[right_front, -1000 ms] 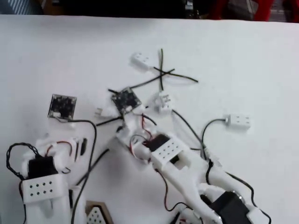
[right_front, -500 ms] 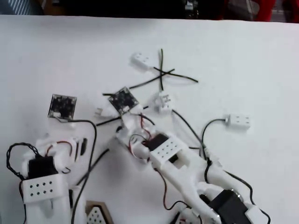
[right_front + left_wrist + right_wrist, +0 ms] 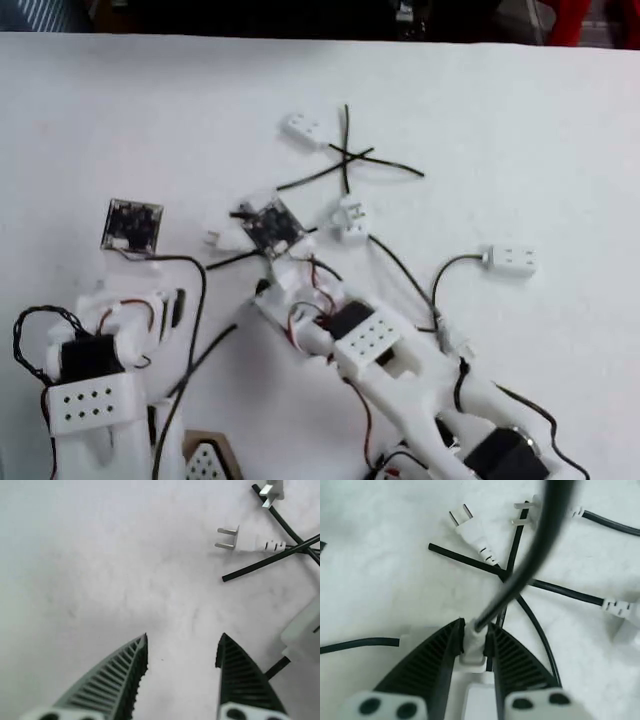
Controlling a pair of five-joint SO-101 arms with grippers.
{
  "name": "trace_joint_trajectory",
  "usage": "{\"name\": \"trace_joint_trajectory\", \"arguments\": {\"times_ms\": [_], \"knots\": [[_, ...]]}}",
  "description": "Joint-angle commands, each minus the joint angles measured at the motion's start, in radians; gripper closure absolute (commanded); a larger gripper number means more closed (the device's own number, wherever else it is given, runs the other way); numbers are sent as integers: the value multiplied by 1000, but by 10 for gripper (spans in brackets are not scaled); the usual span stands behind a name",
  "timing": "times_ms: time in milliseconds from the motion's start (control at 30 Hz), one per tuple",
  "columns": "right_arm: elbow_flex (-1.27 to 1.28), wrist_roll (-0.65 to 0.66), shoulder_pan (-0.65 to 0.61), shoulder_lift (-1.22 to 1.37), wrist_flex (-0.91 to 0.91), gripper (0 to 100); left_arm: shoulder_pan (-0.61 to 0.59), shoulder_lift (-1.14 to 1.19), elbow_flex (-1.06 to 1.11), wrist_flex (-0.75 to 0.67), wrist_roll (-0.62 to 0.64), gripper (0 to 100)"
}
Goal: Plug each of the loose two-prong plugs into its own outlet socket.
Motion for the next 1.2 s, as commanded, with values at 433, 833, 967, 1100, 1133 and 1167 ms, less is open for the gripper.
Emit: {"name": "trace_joint_trajectory", "arguments": {"times_ms": [433, 833, 967, 1100, 1133, 1167], "knots": [[28, 14, -8, -44, 5, 981, 257, 4, -8, -204, 52, 766], [28, 5, -8, -156, -19, 981, 262, 4, -12, -390, 270, 766], [34, 5, -8, -208, 16, 981, 305, 2, -9, -399, 267, 766], [35, 3, -22, -232, 35, 981, 401, 2, -6, -393, 267, 766], [35, 3, -28, -232, 35, 981, 418, 2, -6, -393, 267, 766], [35, 3, -35, -231, 35, 981, 432, 2, -6, -393, 267, 766]]}}
